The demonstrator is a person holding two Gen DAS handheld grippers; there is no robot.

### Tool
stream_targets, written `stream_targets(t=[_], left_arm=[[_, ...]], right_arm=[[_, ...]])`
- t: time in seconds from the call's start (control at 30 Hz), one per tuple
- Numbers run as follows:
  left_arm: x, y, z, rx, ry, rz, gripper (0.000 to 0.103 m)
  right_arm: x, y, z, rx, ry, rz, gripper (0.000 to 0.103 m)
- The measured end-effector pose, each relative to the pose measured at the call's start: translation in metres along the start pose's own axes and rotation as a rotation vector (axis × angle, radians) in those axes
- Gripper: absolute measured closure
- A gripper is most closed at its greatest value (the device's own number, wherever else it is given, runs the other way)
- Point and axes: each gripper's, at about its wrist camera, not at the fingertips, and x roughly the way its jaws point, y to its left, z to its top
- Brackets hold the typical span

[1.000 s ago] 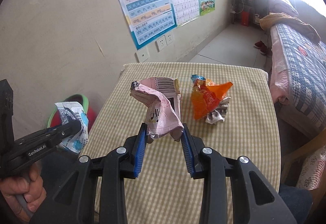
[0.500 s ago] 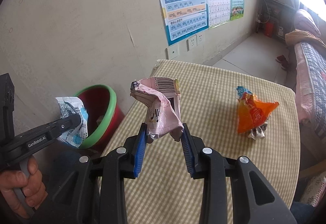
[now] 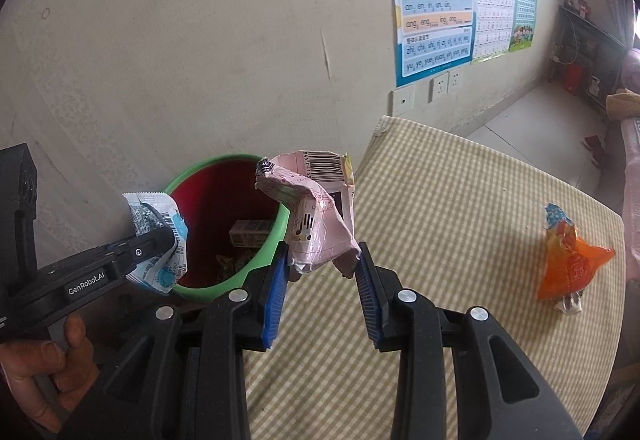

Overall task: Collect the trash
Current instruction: 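Carry the blue-white wrapper and pink wrapper with both tools over the red bin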

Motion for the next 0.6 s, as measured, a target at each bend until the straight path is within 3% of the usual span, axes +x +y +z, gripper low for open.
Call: stream_targets(t=[0.6], left_arm=[[0.013,0.079,0.034,-0.127,-0.019,0.033,0.076]], right_arm=[[0.080,0.082,0.041,-0.106,0.063,0.106,0.070]])
